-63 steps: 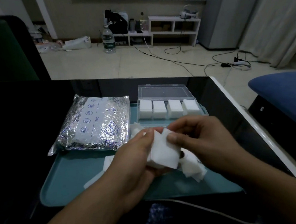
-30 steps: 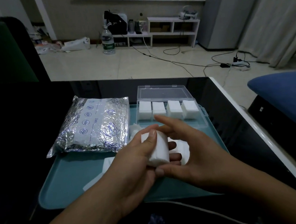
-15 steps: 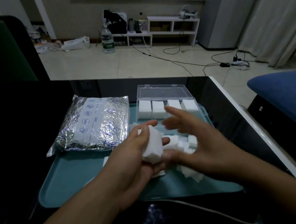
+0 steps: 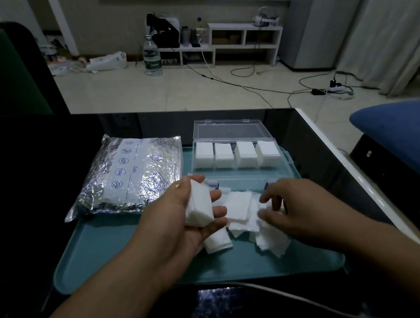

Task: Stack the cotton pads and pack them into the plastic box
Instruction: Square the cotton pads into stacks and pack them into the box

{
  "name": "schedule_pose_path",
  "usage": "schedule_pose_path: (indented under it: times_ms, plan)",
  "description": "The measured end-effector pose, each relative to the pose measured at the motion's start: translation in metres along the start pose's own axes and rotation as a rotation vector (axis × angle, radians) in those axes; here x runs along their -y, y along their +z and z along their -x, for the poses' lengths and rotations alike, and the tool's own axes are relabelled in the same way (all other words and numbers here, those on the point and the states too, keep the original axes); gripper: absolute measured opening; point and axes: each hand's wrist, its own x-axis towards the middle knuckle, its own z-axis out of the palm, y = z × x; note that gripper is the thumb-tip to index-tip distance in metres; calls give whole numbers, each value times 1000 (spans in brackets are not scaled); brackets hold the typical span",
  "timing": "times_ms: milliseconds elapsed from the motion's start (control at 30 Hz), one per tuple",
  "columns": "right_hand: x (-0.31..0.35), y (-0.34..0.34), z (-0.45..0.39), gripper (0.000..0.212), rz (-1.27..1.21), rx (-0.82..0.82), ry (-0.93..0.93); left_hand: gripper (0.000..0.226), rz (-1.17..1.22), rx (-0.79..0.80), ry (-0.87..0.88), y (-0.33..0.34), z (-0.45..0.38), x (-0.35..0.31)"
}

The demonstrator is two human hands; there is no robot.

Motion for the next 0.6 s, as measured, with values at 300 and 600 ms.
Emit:
schedule_pose_path:
  times_ms: [300,600]
  plan:
    - [26,24,-11,46,116,7,-176,31,57,-65,8,-7,-3,-8]
    - [14,13,-14,24,-215,-337,-173,30,19,-12,10,-8,-2,-6]
